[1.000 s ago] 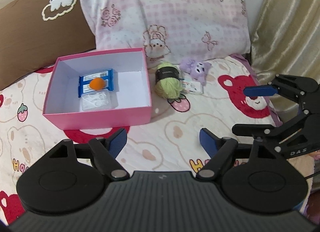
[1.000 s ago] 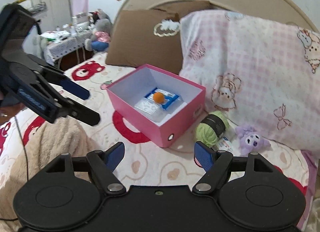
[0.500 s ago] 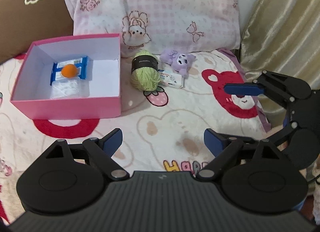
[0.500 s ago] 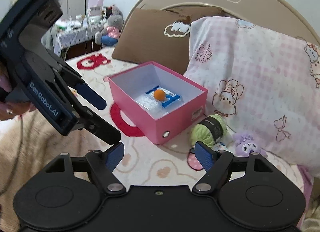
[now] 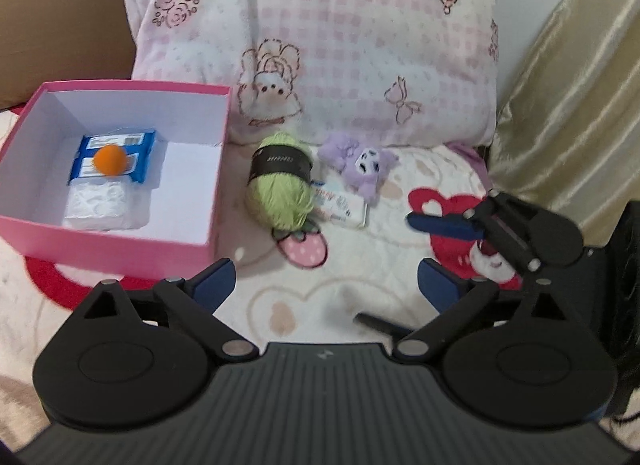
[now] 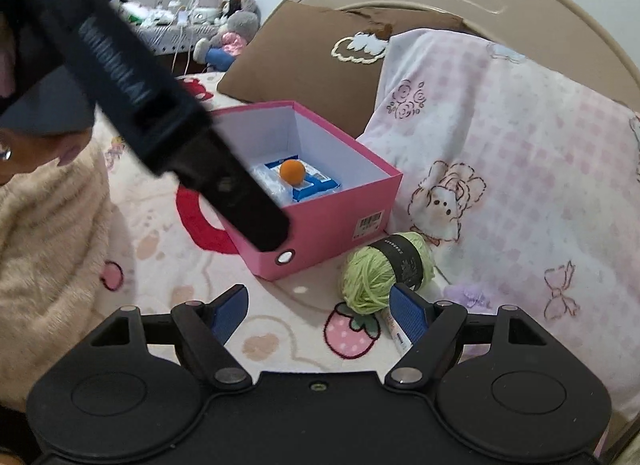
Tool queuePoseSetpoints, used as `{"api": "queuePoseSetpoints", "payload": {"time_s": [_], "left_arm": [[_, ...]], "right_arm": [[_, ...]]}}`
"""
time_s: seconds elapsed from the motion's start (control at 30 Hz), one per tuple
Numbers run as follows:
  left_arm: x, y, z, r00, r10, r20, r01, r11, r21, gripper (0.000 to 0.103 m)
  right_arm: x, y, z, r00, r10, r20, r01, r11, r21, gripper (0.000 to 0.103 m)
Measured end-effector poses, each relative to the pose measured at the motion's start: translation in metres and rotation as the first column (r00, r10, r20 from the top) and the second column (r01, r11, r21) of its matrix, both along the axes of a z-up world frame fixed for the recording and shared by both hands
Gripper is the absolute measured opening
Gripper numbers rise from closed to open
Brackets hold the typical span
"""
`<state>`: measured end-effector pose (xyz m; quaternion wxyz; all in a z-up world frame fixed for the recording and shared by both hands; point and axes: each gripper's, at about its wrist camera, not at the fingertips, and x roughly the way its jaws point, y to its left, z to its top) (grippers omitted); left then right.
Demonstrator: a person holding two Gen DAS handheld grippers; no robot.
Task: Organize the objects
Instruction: 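Raise the left tool out of the box and move toward the green yarn, then lower the left gripper around the green yarn ball and close it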
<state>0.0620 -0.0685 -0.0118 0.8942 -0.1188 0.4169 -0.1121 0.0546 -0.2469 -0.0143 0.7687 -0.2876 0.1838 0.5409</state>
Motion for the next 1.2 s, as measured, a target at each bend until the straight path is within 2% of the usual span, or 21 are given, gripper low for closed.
{"api": "queuePoseSetpoints", "payload": {"time_s": [0.1,0.27,0.4,0.47,0.53,0.63,0.7,0.77,0.9,0.93,1.03,1.2], "left_arm": [[0.014,-0.008,-0.005,1.000,0.013,0.015,-0.013,1.000,-0.007,0.099],[0.040,-0.014,-0.010,0.997,0.062,0.050,-0.060,0.997,-0.051,0.097],[0.059,-0.017,-0.023,0.994,0.094,0.054,-0.090,0.993,-0.073,0.096],[0.070,-0.022,-0.031,0.990,0.126,0.070,-0.122,0.991,-0.061,0.096],[0.081,-0.028,-0.037,0.988,0.140,0.070,-0.138,0.990,-0.032,0.095],[0.095,-0.031,-0.047,0.986,0.148,0.073,-0.146,0.989,-0.024,0.094],[0.101,-0.033,-0.053,0.986,0.154,0.071,-0.153,0.988,-0.015,0.091],[0.106,-0.035,-0.060,0.986,0.153,0.072,-0.153,0.988,0.000,0.081],[0.114,-0.032,-0.070,0.986,0.150,0.075,-0.147,0.988,-0.040,0.072],[0.116,-0.032,-0.073,0.987,0.141,0.073,-0.139,0.990,-0.039,0.067],[0.118,-0.030,-0.080,0.991,0.116,0.066,-0.114,0.993,-0.031,0.060],[0.120,-0.022,-0.089,0.990,0.116,0.077,-0.114,0.993,-0.030,0.052]], "right_arm": [[0.004,0.003,-0.006,0.997,0.031,0.067,-0.032,0.999,0.024,0.081],[0.025,0.009,-0.013,0.995,0.021,0.095,-0.024,0.999,0.031,0.081],[0.054,0.014,-0.016,0.999,-0.004,0.037,0.002,0.999,0.048,0.081],[0.068,0.016,-0.018,1.000,-0.013,-0.004,0.013,0.997,0.076,0.081],[0.084,0.019,-0.022,0.994,-0.072,-0.078,0.081,0.990,0.118,0.081],[0.097,0.019,-0.027,0.989,-0.103,-0.102,0.116,0.984,0.136,0.082],[0.102,0.020,-0.031,0.985,-0.112,-0.131,0.129,0.983,0.130,0.082],[0.103,0.022,-0.037,0.982,-0.124,-0.143,0.142,0.982,0.124,0.082],[0.105,0.030,-0.051,0.955,-0.188,-0.231,0.220,0.968,0.121,0.082],[0.104,0.034,-0.054,0.952,-0.189,-0.239,0.221,0.969,0.113,0.081],[0.101,0.040,-0.058,0.957,-0.201,-0.208,0.226,0.968,0.106,0.081],[0.106,0.043,-0.062,0.932,-0.262,-0.251,0.297,0.948,0.113,0.081]]}}
